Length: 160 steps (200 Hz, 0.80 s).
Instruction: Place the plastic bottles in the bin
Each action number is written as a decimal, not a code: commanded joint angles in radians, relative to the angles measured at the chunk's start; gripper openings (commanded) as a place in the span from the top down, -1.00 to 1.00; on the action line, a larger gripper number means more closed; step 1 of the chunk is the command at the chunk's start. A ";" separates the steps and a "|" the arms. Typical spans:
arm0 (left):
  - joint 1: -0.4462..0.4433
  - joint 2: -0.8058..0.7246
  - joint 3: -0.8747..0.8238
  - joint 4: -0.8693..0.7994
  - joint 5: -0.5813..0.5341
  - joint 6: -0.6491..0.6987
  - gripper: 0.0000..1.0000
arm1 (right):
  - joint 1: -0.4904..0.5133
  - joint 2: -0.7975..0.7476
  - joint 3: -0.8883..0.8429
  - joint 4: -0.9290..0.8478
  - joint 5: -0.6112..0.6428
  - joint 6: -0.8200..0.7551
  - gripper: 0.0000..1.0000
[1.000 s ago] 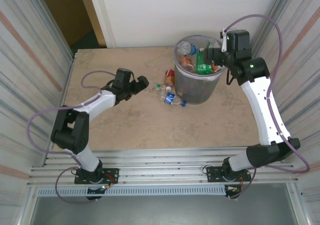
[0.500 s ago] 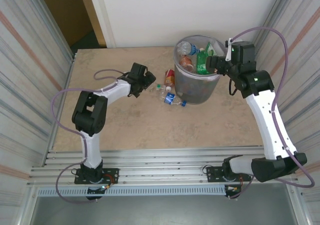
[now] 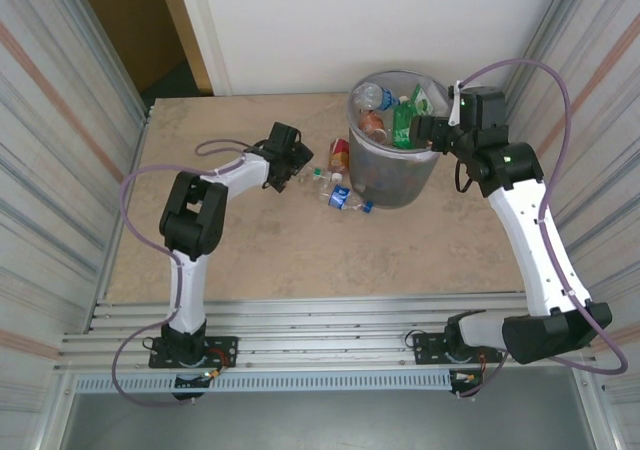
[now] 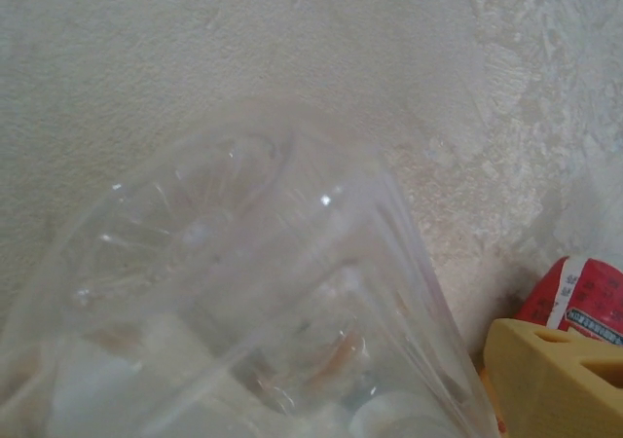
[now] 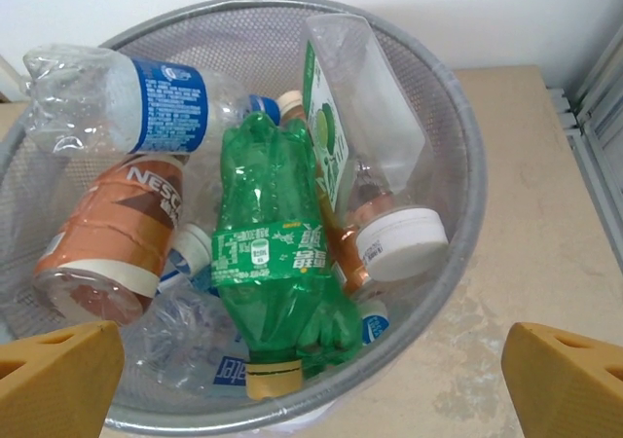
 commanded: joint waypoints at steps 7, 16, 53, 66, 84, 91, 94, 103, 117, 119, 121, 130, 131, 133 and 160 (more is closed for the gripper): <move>0.014 0.031 0.051 -0.021 -0.027 -0.021 -0.73 | -0.010 -0.002 -0.019 0.022 -0.014 0.027 -0.95; 0.017 0.037 0.056 -0.021 -0.024 -0.021 -0.69 | -0.011 0.000 -0.020 0.023 -0.016 0.029 -0.95; 0.035 0.051 0.059 0.010 -0.013 -0.031 -0.37 | -0.012 0.006 -0.020 0.030 -0.016 0.029 -0.95; 0.043 0.053 0.059 0.032 -0.006 -0.028 -0.31 | -0.014 0.006 -0.022 0.034 -0.017 0.025 -0.95; 0.050 0.050 0.062 0.063 -0.006 -0.018 -0.19 | -0.012 0.009 -0.019 0.038 -0.020 0.018 -0.95; 0.054 0.049 0.062 0.076 -0.005 -0.013 -0.15 | -0.013 0.009 -0.019 0.038 -0.022 0.016 -0.95; 0.056 0.047 0.062 0.080 -0.003 -0.009 -0.14 | -0.013 0.011 -0.018 0.038 -0.021 0.015 -0.95; 0.058 0.045 0.067 0.089 0.001 0.004 -0.10 | -0.013 0.010 -0.015 0.035 -0.025 0.015 -0.95; 0.065 0.038 0.073 0.089 0.007 0.021 -0.02 | -0.012 0.008 -0.017 0.035 -0.028 0.015 -0.95; 0.065 0.035 0.073 0.089 0.009 0.023 -0.01 | -0.012 0.008 -0.017 0.035 -0.029 0.016 -0.95; 0.066 0.034 0.073 0.089 0.009 0.026 0.00 | -0.012 0.007 -0.017 0.035 -0.030 0.017 -0.95; 0.069 0.022 0.065 0.090 0.016 0.034 0.02 | -0.012 0.004 -0.020 0.035 -0.033 0.019 -0.95; 0.070 0.021 0.064 0.091 0.016 0.035 0.02 | -0.012 0.003 -0.020 0.035 -0.033 0.020 -0.95; 0.071 0.017 0.061 0.094 0.018 0.037 0.02 | -0.011 0.002 -0.020 0.035 -0.034 0.020 -0.95; 0.079 -0.044 0.001 0.130 0.028 0.086 0.03 | 0.001 -0.010 -0.028 0.039 -0.043 0.027 -0.95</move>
